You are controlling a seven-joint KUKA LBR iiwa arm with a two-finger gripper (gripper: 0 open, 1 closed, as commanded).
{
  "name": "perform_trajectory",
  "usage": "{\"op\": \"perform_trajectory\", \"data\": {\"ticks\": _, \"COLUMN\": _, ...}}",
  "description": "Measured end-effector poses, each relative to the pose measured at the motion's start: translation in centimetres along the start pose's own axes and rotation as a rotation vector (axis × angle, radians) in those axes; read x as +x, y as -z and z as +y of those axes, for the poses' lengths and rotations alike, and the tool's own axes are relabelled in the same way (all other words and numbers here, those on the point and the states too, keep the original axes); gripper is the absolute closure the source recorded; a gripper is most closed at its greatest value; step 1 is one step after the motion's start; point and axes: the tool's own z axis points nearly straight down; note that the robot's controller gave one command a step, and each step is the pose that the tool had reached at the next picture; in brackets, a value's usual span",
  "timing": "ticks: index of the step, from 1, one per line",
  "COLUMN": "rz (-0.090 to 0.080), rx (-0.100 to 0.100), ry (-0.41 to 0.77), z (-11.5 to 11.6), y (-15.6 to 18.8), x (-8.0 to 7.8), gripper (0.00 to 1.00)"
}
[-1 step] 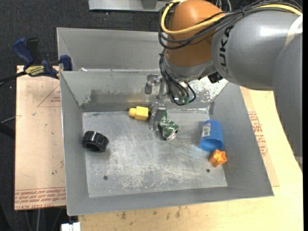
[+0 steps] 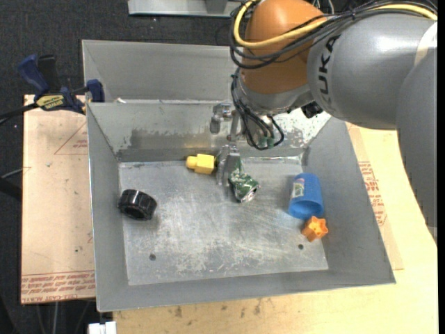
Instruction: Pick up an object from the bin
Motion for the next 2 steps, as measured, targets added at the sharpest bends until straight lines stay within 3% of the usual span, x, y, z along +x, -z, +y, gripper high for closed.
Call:
{"op": "perform_trajectory", "data": {"ticks": 1, "rz": -0.007, "rx": -0.002, "ry": -0.059, "z": -0.7, "y": -2.8, "x": -0.3, "gripper": 0.0}}
{"op": "perform_trajectory", "data": {"ticks": 2, "rz": 0.001, "rx": 0.001, "ry": -0.056, "z": -4.4, "y": -5.2, "x": -0.8, "gripper": 0.0}}
